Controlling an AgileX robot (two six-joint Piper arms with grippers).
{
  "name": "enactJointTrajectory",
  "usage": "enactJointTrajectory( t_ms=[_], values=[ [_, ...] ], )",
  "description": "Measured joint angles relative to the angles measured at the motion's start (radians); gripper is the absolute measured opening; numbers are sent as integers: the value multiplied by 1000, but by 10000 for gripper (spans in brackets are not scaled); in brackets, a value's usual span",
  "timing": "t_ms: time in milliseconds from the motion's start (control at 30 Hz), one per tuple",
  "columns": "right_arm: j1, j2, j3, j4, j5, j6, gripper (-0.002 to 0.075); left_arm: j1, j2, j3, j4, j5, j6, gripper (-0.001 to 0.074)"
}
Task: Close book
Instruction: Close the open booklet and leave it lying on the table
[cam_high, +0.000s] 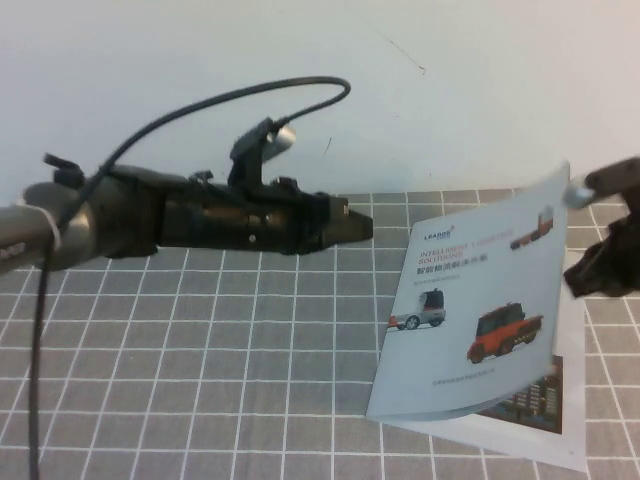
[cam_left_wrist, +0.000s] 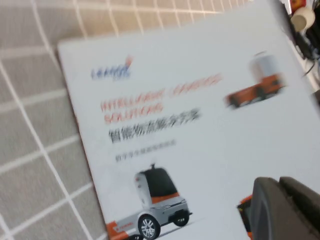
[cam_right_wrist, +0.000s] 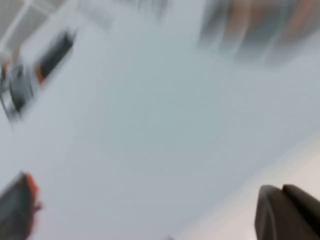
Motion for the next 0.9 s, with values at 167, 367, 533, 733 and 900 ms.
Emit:
enactJointTrajectory(
  t_ms=[167,367,533,733,900],
  values=[
    [-20,-152,0,-7,26,10,-3,0,-153,0,147,-65,2,-4],
    [53,-115,4,-3,70,6,-3,0,-361,0,299,-129,-5,-4],
    [119,43,17,-3,60,6,-3,0,-552,0,455,-139,-75,-4],
    [144,116,17,-37,44,6,-3,0,-767,0,669,-123,-209,-4],
    [148,41,17,-125,44,54,-3,0,-907,32,865,-122,-295,-4]
  ],
)
